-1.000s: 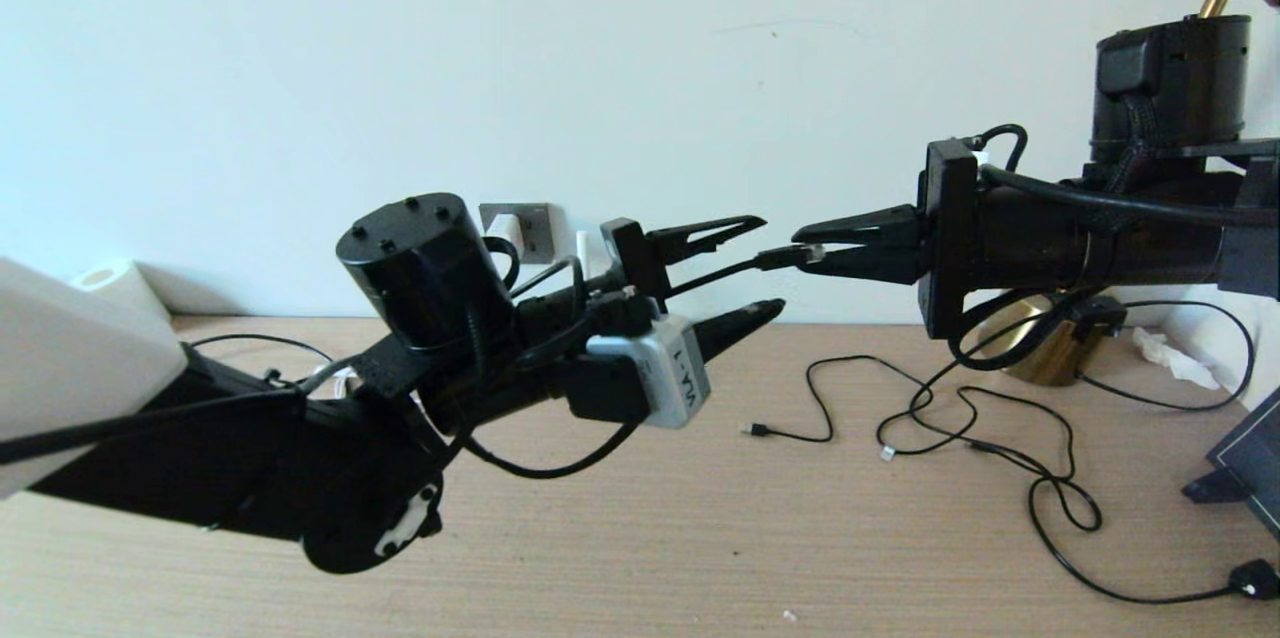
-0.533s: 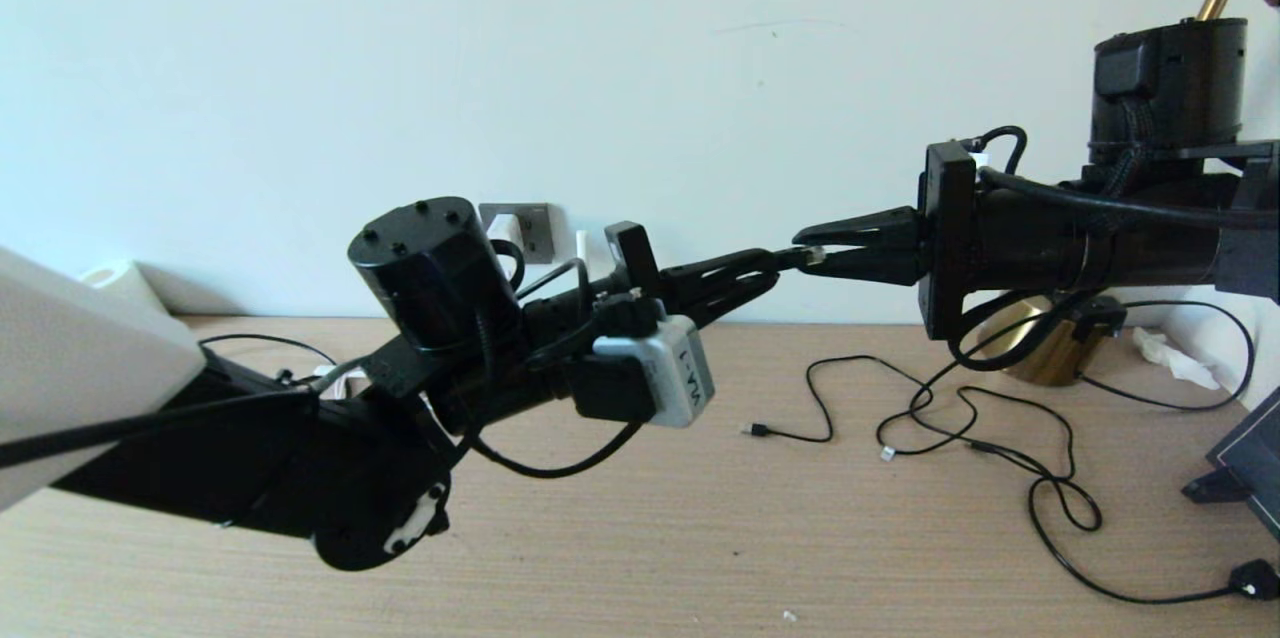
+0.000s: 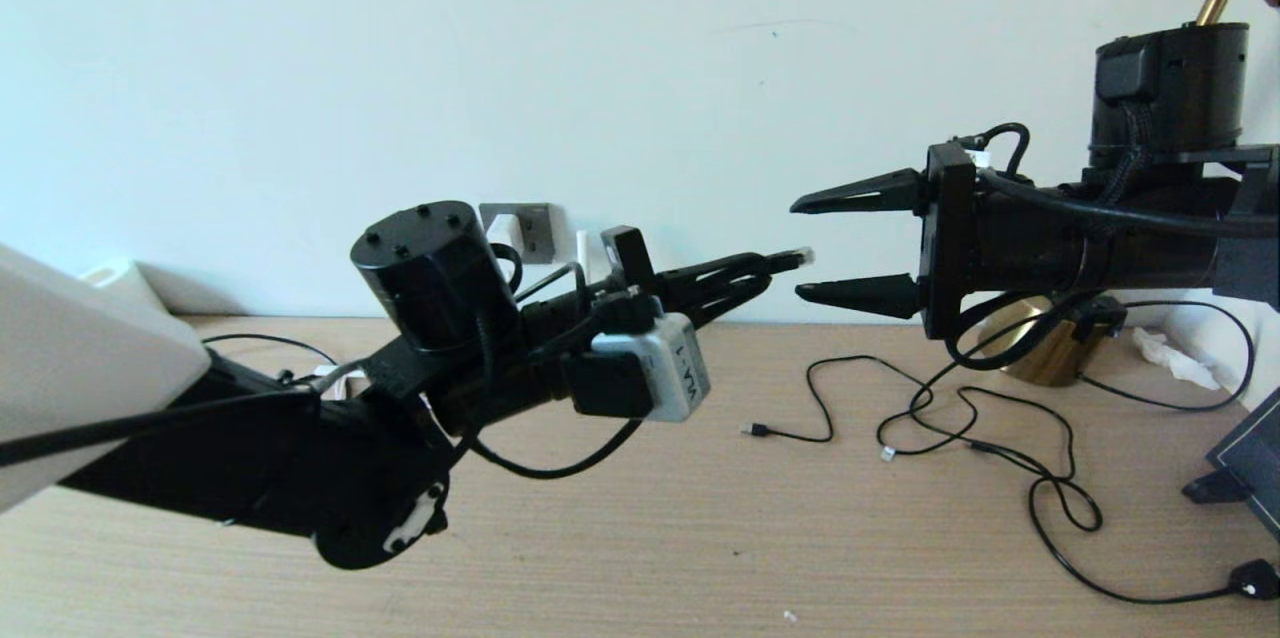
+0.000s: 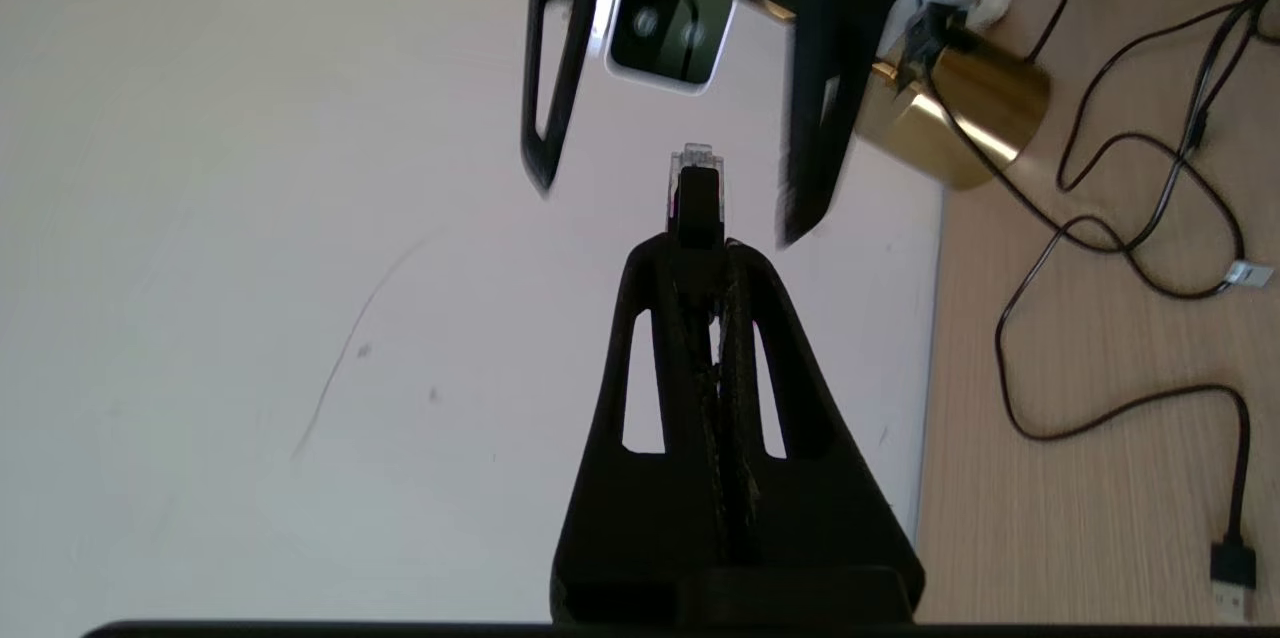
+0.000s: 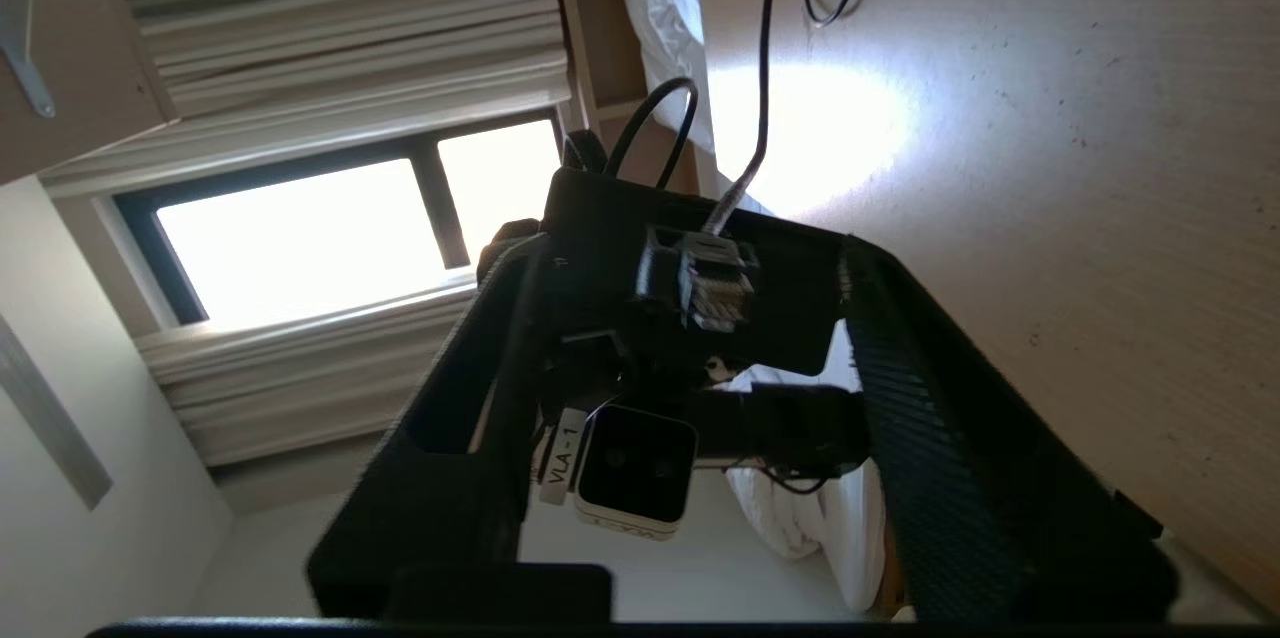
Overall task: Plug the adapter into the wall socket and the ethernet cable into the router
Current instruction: Hand it to the other hand, then align cable and router interface
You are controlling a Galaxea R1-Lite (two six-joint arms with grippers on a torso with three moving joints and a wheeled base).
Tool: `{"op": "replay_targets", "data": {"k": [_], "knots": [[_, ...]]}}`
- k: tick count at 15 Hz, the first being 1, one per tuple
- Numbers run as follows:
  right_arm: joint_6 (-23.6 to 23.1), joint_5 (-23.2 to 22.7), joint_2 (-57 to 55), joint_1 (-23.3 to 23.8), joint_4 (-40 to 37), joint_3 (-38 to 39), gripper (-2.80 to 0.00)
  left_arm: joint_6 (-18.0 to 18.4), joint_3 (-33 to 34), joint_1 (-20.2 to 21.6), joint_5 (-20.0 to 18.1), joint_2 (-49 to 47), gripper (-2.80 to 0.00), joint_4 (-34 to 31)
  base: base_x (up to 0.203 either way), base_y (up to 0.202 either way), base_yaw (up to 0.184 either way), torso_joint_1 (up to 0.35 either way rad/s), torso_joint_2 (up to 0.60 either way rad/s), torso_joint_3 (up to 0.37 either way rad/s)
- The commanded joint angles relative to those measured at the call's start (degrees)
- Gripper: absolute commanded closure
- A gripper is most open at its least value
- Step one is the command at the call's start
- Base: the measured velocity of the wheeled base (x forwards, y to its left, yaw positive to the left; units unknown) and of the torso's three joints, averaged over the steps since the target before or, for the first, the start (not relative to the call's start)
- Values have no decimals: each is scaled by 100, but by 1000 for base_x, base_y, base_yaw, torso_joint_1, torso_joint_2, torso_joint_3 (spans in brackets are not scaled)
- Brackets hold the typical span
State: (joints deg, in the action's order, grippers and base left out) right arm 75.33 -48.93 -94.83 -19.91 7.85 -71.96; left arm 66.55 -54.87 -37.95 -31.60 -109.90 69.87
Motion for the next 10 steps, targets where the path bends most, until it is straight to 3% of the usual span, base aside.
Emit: {"op": "replay_targets", "data": {"k": [1,3,4,6,8,10], "knots": [[35,38,60,46,6,26,-280,-55,38,45,75,66,0,45,0,0,0,0,0,0],[-194,511,376,115,95,219,-280,-621,168,177,653,233,0,60,0,0,0,0,0,0],[-569,736,604,131,127,382,-280,-971,246,261,1082,364,0,61,0,0,0,0,0,0],[-1755,1348,1141,117,68,806,-280,-1796,560,432,1939,699,0,62,0,0,0,0,0,0],[-3115,2524,1565,-93,-332,1215,-280,-2530,1047,661,2827,897,0,60,0,0,0,0,0,0],[-4398,4310,1839,-558,-490,1828,-280,-3251,1527,1030,3568,947,0,32,0,0,0,0,0,0]]}}
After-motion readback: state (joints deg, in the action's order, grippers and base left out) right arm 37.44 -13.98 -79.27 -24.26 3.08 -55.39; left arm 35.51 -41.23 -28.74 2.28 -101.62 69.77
